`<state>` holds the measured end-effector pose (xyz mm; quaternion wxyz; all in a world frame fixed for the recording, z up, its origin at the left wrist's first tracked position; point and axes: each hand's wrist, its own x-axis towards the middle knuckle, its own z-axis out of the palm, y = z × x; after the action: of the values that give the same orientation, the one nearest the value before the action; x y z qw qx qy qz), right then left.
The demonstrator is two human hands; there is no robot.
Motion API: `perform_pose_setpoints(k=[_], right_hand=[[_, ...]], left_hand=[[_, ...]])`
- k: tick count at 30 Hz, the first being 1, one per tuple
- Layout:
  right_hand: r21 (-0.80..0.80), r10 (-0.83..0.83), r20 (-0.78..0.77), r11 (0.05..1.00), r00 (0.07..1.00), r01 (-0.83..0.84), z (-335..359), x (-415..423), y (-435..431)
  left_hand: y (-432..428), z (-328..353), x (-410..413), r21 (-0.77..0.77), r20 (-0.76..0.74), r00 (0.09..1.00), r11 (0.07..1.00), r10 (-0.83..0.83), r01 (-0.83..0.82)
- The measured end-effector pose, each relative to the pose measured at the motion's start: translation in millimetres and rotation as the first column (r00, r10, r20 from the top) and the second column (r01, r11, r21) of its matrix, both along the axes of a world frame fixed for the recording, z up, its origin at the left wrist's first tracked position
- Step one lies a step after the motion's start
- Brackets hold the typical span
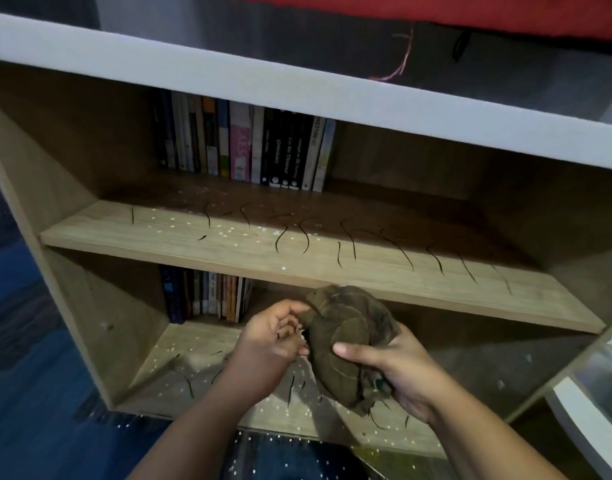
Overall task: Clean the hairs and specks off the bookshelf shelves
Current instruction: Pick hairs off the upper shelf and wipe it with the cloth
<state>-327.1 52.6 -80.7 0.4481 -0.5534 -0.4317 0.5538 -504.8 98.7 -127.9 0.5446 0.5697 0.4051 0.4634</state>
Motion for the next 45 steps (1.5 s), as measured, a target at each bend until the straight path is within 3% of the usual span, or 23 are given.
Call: perform_pose_setpoints(k=[2, 5, 9, 12, 13, 15, 17, 19, 22, 26, 29, 35, 41, 45], right_hand=[[0.039, -0.114, 0.062, 0.993, 0.992, 0.112, 7.6, -7.3, 2.9], [0.115, -0.309, -0.016, 0.944, 0.951, 0.309, 29.3, -8.4, 13.1], [0.265, -0.55, -0.094, 0.789, 0.83, 0.554, 56.8, 16.0, 55.9], [0.377, -0.693, -0.08, 0.644, 0.716, 0.666, 68.8, 46.7, 99.1], [0.393, -0.711, -0.146, 0.596, 0.688, 0.7, 71.9, 58.3, 115.6], [0.398, -0.69, -0.207, 0.588, 0.693, 0.704, 73.1, 79.5, 150.0], [0.508, -0.758, 0.033, 0.574, 0.651, 0.642, 66.3, 98.9, 194.8], [0.568, -0.778, 0.348, 0.618, 0.523, 0.543, 54.2, 119.1, 239.0], [0.497, -0.592, 0.65, 0.806, 0.477, 0.321, 42.2, 128.6, 298.1], [0.311, -0.342, 0.749, 0.938, 0.568, 0.155, 33.5, 118.6, 357.9], [0.264, -0.237, 0.77, 0.964, 0.592, 0.042, 28.7, 97.3, 363.0], [0.259, -0.108, 0.736, 0.957, 0.669, -0.13, 34.9, 65.5, 327.3], [0.327, -0.008, 0.645, 0.907, 0.764, -0.266, 45.1, 4.4, 282.4], [0.28, 0.024, 0.596, 0.931, 0.803, -0.236, 53.6, -20.0, 240.4]], left_hand=[[7.8, 8.2, -3.7, 0.04, -0.018, 1.0, 0.999, 0.01, -0.009], [20.9, 30.0, -22.3, 0.173, -0.091, 0.995, 0.984, 0.052, -0.035], [61.8, 61.4, -62.7, 0.373, -0.178, 0.956, 0.915, 0.234, -0.154], [106.5, 74.3, -87.6, 0.616, -0.319, 0.817, 0.76, 0.48, -0.207], [120.3, 76.0, -92.7, 0.659, -0.369, 0.748, 0.723, 0.552, -0.209], [141.0, 75.4, -98.4, 0.671, -0.465, 0.623, 0.709, 0.629, -0.214], [152.4, 71.6, -98.5, 0.649, -0.538, 0.568, 0.736, 0.623, -0.193], [157.7, 65.5, -97.4, 0.677, -0.58, 0.528, 0.727, 0.621, -0.112], [160.9, 61.7, -99.9, 0.702, -0.596, 0.494, 0.71, 0.633, -0.063], [159.9, 64.9, -99.6, 0.627, -0.68, 0.461, 0.778, 0.571, -0.039], [158.6, 67.5, -95.0, 0.563, -0.718, 0.44, 0.821, 0.54, -0.09], [160.1, 63.6, -92.5, 0.586, -0.731, 0.372, 0.805, 0.572, -0.088], [163.4, 58.2, -95.2, 0.672, -0.626, 0.458, 0.735, 0.631, -0.092], [159.9, 57.9, -97.9, 0.708, -0.57, 0.52, 0.702, 0.636, -0.082]])
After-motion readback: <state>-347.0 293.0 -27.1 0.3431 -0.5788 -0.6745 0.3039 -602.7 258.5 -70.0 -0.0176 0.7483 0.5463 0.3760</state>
